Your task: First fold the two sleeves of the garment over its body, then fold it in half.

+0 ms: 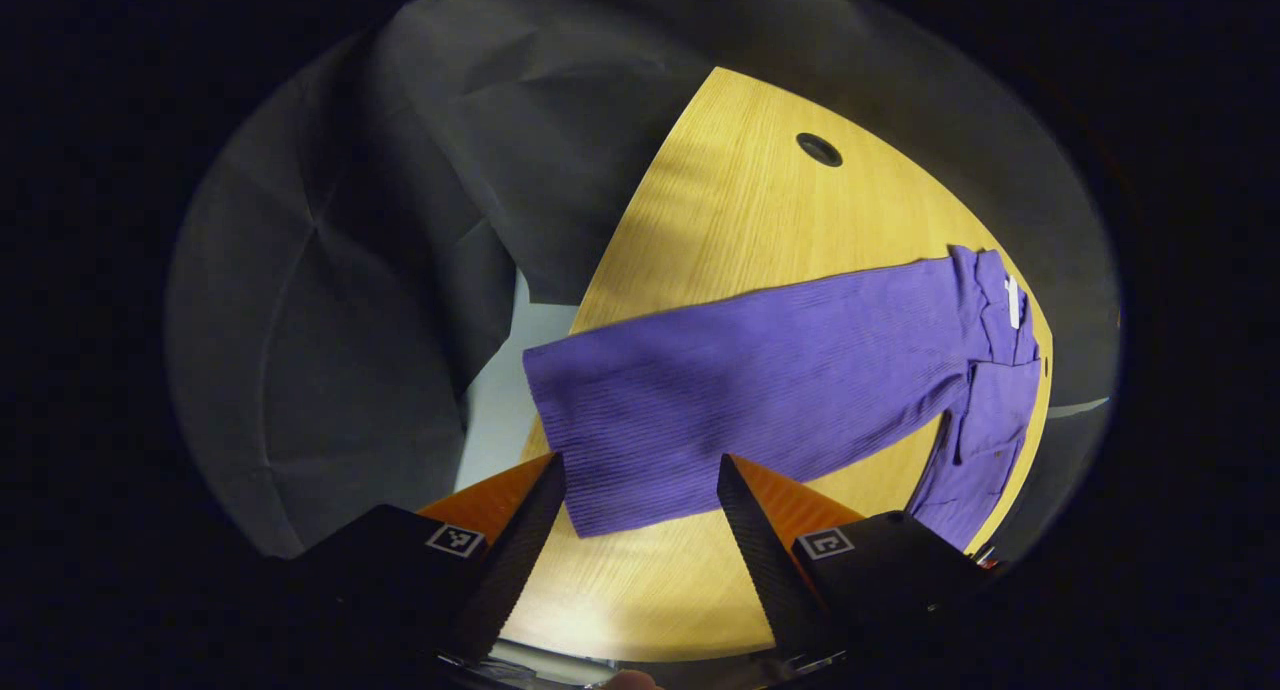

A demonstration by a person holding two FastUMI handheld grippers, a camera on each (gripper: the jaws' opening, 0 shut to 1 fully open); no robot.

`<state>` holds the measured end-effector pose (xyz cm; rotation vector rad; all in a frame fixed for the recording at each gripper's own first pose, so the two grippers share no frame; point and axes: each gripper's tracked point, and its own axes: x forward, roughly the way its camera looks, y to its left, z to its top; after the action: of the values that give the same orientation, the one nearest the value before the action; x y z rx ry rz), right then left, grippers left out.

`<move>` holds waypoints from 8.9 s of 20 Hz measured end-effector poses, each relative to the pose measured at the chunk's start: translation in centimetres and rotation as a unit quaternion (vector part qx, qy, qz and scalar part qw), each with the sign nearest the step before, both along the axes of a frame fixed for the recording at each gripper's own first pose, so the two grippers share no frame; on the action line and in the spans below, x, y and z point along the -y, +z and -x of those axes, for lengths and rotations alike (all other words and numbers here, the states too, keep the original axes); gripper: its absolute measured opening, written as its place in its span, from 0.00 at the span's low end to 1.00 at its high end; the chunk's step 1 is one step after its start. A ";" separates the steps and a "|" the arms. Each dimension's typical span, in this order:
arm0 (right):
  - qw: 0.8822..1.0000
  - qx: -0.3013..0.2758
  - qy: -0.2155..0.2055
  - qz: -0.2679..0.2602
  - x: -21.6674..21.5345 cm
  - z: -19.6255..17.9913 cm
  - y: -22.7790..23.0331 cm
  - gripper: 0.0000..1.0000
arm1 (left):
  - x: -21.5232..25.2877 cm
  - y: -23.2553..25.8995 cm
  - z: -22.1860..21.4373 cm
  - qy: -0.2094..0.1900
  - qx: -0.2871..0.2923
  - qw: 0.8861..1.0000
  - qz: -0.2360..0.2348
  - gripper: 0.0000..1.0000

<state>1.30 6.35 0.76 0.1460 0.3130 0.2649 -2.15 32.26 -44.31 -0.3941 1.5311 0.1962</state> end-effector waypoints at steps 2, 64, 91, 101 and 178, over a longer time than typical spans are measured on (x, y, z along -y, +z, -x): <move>1.000 -0.004 -0.005 0.000 0.5 0.1 -0.2 0.95 | 0.0 -0.7 -0.5 0.003 0.000 1.000 0.004 0.98; 0.994 -0.014 -0.009 -0.112 21.2 -5.5 -5.5 0.95 | 61.0 18.4 -19.3 -0.360 0.129 0.919 0.092 0.05; 0.983 -0.182 0.025 0.006 11.2 0.4 -19.1 0.96 | 38.5 25.8 -10.3 -0.265 0.363 0.893 -0.036 0.95; 0.949 -0.305 0.049 0.065 9.6 7.5 -28.9 0.96 | 32.0 17.2 1.1 -0.265 0.264 0.925 -0.061 0.95; 0.955 -0.283 0.080 -0.041 4.7 -16.2 -18.3 0.05 | 33.5 19.7 -24.1 -0.212 0.164 0.960 0.084 0.02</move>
<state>17.48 1.64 -17.53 0.2802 0.8868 0.3947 21.94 -1.21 -24.62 -0.2091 1.2713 -0.3232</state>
